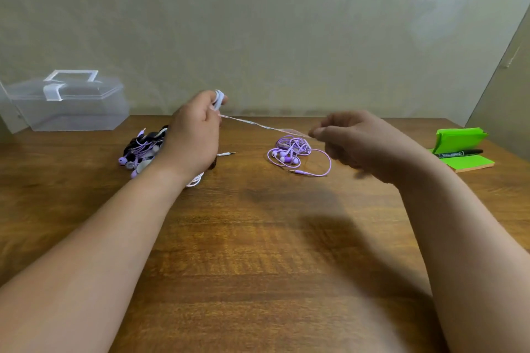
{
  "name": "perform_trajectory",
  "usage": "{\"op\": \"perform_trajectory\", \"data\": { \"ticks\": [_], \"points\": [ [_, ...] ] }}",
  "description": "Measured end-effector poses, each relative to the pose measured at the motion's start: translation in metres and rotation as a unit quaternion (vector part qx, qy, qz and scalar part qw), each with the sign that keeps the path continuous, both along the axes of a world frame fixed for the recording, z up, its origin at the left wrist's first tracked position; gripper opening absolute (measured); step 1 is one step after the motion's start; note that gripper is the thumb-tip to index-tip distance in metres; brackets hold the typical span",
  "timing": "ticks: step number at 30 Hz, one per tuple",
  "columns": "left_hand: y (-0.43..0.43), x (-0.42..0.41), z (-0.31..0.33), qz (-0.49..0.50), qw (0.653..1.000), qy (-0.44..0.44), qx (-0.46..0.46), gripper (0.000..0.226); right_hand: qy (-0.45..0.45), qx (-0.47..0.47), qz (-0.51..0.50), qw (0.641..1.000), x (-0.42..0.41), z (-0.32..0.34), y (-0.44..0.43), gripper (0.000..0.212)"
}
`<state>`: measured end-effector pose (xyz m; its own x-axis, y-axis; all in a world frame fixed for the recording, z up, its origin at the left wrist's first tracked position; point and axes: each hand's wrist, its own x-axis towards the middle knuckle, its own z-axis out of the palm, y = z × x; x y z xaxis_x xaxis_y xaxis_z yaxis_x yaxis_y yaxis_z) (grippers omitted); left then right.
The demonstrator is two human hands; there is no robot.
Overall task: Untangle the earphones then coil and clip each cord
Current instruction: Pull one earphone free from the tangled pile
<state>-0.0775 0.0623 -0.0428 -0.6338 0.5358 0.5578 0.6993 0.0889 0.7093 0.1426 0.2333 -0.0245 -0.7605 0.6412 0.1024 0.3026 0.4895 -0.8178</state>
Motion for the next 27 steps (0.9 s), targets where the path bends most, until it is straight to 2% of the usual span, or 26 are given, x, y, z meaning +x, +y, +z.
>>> {"op": "perform_trajectory", "data": {
  "ticks": [2, 4, 6, 7, 8, 10, 12, 13, 15, 18, 20, 24, 27],
  "points": [
    [-0.001, -0.002, 0.002, 0.001, 1.0, -0.015, 0.027, 0.035, -0.086, -0.011, 0.021, 0.996, 0.003, -0.003, -0.001, 0.012],
    [-0.001, -0.001, 0.003, -0.018, 0.999, -0.013, 0.036, 0.036, -0.141, 0.019, 0.021, 0.99, 0.002, -0.007, -0.004, 0.012],
    [0.0, 0.005, 0.005, -0.044, 0.999, -0.001, 0.024, 0.036, -0.103, 0.096, -0.007, 0.99, -0.006, -0.01, -0.005, 0.02],
    [0.0, 0.01, 0.005, -0.061, 0.998, 0.007, 0.016, 0.036, -0.047, 0.121, -0.016, 0.991, -0.012, -0.012, -0.008, 0.022],
    [0.001, 0.015, 0.005, -0.078, 0.997, 0.017, 0.007, 0.036, 0.023, 0.106, -0.007, 0.994, -0.019, -0.013, -0.013, 0.023],
    [0.002, 0.024, 0.003, -0.104, 0.993, 0.056, -0.014, 0.034, 0.132, -0.035, 0.056, 0.989, -0.031, -0.013, -0.03, 0.032],
    [0.003, 0.027, 0.001, -0.112, 0.988, 0.102, -0.028, 0.033, 0.138, -0.18, 0.145, 0.963, -0.037, -0.014, -0.048, 0.035],
    [0.002, 0.027, 0.0, -0.111, 0.987, 0.111, -0.03, 0.033, 0.114, -0.209, 0.18, 0.955, -0.036, -0.015, -0.055, 0.032],
    [0.0, 0.024, 0.001, -0.1, 0.989, 0.103, -0.036, 0.031, 0.087, -0.172, 0.175, 0.965, -0.034, -0.016, -0.054, 0.023],
    [-0.002, 0.021, 0.002, -0.142, 0.985, 0.039, -0.084, 0.029, 0.121, -0.032, 0.072, 0.99, -0.03, -0.012, -0.037, 0.022],
    [-0.005, 0.021, 0.002, -0.232, 0.962, -0.03, -0.142, 0.03, 0.137, 0.02, 0.039, 0.99, -0.025, -0.006, -0.031, 0.021],
    [-0.011, 0.03, 0.005, -0.38, 0.885, -0.064, -0.26, 0.034, 0.121, 0.089, 0.036, 0.988, -0.02, -0.006, -0.024, 0.021],
    [-0.013, 0.036, 0.007, -0.44, 0.852, -0.138, -0.248, 0.036, 0.145, 0.028, 0.073, 0.986, -0.019, -0.009, -0.02, 0.022]
  ]
}}
